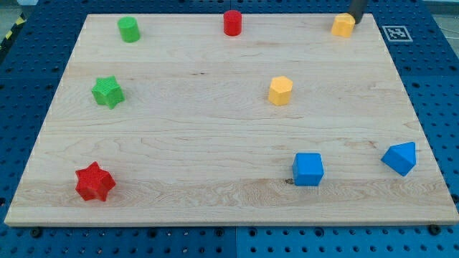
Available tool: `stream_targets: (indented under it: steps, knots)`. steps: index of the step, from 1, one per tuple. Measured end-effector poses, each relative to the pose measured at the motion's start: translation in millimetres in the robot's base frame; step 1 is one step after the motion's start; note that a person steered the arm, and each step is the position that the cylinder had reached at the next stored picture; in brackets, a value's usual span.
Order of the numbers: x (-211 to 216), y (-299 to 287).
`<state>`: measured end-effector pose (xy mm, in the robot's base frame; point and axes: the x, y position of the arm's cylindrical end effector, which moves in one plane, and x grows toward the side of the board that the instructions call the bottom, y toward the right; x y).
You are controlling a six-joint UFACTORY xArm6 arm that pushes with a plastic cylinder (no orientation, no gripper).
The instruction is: Push yellow heart towards left of the board
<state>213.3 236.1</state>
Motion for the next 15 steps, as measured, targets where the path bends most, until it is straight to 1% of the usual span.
stream_targets:
  steps: [1, 2, 3, 4, 5, 6, 8, 9, 10, 11, 12, 13, 14, 15]
  knots:
    - [7, -25]
    - [19, -30]
    - [26, -30]
    - [26, 5]
    - [29, 14]
    - [58, 0]
    - [63, 0]
    - [67, -14]
    - [54, -22]
    - [33, -24]
    - [33, -53]
    - [62, -59]
    - [53, -66]
    - [13, -66]
